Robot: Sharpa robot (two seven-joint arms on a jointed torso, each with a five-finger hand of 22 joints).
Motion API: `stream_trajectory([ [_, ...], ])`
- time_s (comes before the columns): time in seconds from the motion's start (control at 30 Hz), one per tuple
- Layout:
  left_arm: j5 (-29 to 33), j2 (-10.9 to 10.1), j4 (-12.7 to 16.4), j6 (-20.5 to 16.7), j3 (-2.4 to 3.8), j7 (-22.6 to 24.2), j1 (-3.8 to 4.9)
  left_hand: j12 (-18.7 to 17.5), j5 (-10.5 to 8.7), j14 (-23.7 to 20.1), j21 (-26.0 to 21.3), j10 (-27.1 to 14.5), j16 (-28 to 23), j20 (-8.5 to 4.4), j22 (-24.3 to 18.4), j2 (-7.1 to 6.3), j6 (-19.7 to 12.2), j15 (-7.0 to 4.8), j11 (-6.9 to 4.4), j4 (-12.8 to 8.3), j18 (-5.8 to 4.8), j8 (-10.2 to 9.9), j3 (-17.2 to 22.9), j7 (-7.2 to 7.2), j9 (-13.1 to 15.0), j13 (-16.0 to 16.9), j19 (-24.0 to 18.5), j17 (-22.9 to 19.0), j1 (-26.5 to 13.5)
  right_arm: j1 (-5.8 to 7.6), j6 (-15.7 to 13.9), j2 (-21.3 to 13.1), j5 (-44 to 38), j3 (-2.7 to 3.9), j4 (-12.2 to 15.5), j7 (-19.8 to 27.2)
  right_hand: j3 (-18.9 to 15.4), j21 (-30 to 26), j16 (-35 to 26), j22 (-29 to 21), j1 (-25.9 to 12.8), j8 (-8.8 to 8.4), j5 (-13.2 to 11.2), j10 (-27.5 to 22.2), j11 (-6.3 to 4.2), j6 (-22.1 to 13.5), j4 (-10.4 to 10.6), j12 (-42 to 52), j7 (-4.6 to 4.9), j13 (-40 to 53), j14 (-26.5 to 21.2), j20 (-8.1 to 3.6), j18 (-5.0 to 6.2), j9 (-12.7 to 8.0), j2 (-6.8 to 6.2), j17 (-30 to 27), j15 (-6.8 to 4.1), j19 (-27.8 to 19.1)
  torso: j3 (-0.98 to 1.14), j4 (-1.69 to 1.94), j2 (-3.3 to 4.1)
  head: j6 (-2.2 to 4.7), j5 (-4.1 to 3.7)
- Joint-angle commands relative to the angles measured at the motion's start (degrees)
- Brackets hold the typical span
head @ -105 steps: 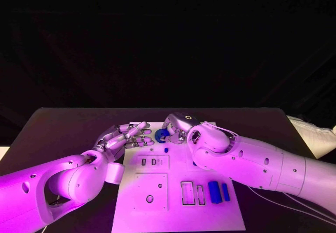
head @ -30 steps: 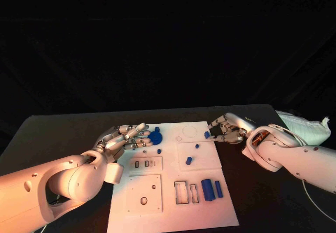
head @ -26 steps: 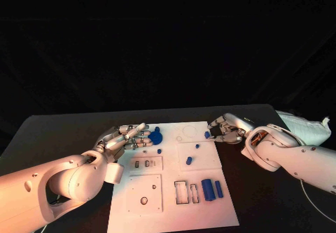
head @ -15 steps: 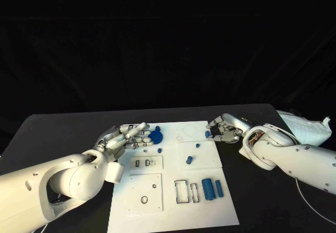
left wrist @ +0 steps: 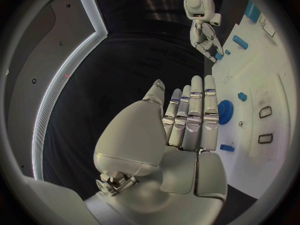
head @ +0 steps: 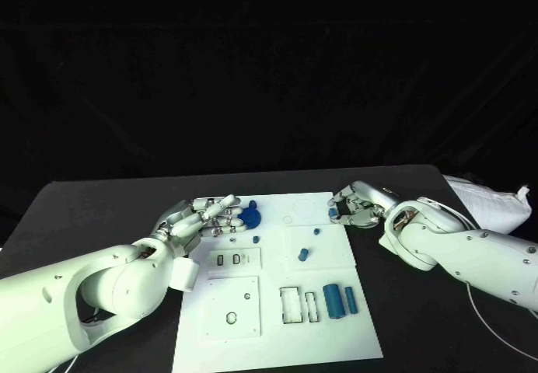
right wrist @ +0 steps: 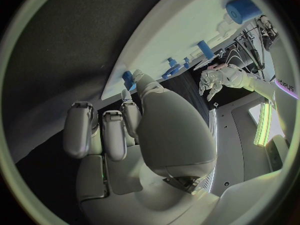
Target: Assemble the parts on the task board
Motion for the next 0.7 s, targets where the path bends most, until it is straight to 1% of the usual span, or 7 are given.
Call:
stream_trajectory([
  [0.03, 0.0, 0.1, 0.1, 1.2, 0.03, 0.2, 0.01, -0.2, 0.25, -0.4, -0.4, -0.2, -0.4, 0.29, -0.1, 0.02, -0.2, -0.06, -0.06, -0.4, 0.62, -0.4, 0.0, 0.02, 0.1, 0.0, -0.1, 0.1, 0.7, -0.1, 1.1, 0.2, -0.2, 0.02, -0.1, -0.1, 0.5, 0.5, 0.3, 0.2, 0.0, 0.36, 0.2, 0.4, -0.08, 0.4, 0.0, 0.3, -0.01, 2.2, 4.8, -0.02, -0.6, 0.1, 0.49, 8.5, 0.16, 0.3, 0.02, -0.02, 0.02, -0.03, 0.0],
  [0.17, 0.0, 0.1, 0.1, 1.2, 0.03, 0.2, 0.01, -0.2, 0.25, -0.4, -0.4, -0.2, -0.4, 0.29, -0.1, 0.02, -0.2, -0.06, -0.06, -0.4, 0.62, -0.4, 0.0, 0.02, 0.1, 0.0, -0.1, 0.1, 0.7, -0.13, 1.4, 0.3, -0.1, 0.02, -0.2, -0.3, 0.7, 0.7, 0.5, 0.5, -0.1, 0.43, -0.1, 0.5, -0.16, 0.8, -0.1, 0.6, -0.13, 2.4, 4.9, -0.06, -0.65, 0.1, 0.62, 8.7, 0.11, 0.3, 0.01, 0.02, 0.01, -0.12, -0.04],
  [0.3, 0.0, 0.1, 0.0, 1.2, 0.03, 0.2, 0.01, -0.2, 0.25, -0.4, -0.4, -0.2, -0.4, 0.29, -0.1, 0.02, -0.2, -0.06, -0.06, -0.4, 0.62, -0.4, 0.0, 0.02, 0.1, 0.0, -0.1, 0.1, 0.7, -0.15, 1.8, 0.3, -0.1, 0.02, -0.3, -0.4, 1.0, 1.0, 0.6, 0.9, -0.2, 0.56, -0.3, 0.6, -0.3, 1.6, -0.1, 0.9, -0.31, 2.7, 4.9, -0.12, -0.7, 0.2, 0.78, 8.9, 0.01, 0.4, 0.03, -0.05, 0.01, -0.16, 0.06],
  [0.47, 0.0, 0.1, 0.0, 1.3, 0.03, 0.2, 0.01, -0.3, 0.25, -0.4, -0.4, -0.3, -0.4, 0.29, -0.1, 0.02, -0.2, -0.06, -0.05, -0.4, 0.62, -0.4, 0.0, 0.04, 0.1, 0.0, -0.1, 0.1, 0.7, -0.17, 2.2, 0.3, -0.1, 0.02, -0.4, -0.6, 1.3, 1.3, 0.8, 1.4, -0.3, 0.81, -0.6, 0.8, -0.53, 2.6, -0.2, 1.4, -0.62, 3.0, 4.9, -0.24, -0.77, 0.4, 1.05, 9.1, -0.16, 0.5, 0.01, -0.03, 0.01, -0.27, 0.05],
  [0.7, 0.0, 0.1, 0.0, 1.4, 0.03, 0.2, 0.01, -0.3, 0.25, -0.4, -0.4, -0.3, -0.4, 0.29, -0.1, 0.02, -0.2, -0.06, -0.04, -0.5, 0.62, -0.4, 0.0, 0.05, 0.1, 0.0, -0.1, 0.1, 0.7, -0.19, 2.3, 0.4, 0.1, 0.02, -0.7, -1.1, 1.8, 1.6, 1.0, 1.9, -0.6, 1.42, -0.8, 1.0, -1.09, 4.8, -0.2, 1.8, -1.33, 3.4, 5.0, -0.55, -0.83, 0.7, 1.79, 9.3, -0.58, 0.6, 0.01, 0.03, 0.01, -0.41, -0.01],
])
